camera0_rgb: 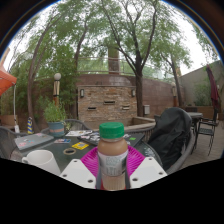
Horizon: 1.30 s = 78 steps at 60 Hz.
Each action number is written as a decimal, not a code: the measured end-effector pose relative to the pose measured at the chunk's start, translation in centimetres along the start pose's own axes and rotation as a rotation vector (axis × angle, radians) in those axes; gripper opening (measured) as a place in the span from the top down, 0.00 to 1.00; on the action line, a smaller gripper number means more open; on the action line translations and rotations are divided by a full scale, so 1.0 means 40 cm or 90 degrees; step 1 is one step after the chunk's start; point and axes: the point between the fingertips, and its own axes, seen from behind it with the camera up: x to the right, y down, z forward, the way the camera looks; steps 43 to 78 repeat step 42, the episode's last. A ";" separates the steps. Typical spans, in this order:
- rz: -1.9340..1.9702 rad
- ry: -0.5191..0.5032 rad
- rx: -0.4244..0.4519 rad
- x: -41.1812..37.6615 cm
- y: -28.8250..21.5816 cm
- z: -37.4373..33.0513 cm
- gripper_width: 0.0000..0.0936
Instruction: Pour water
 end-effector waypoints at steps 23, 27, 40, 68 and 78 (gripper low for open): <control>0.000 0.058 -0.115 0.016 -0.005 -0.165 0.12; -0.004 0.071 -0.122 0.016 -0.023 -0.234 0.12; -0.012 0.112 -0.112 -0.027 -0.112 -0.506 0.12; -0.010 0.119 -0.109 -0.038 -0.116 -0.542 0.12; -0.010 0.119 -0.109 -0.038 -0.116 -0.542 0.12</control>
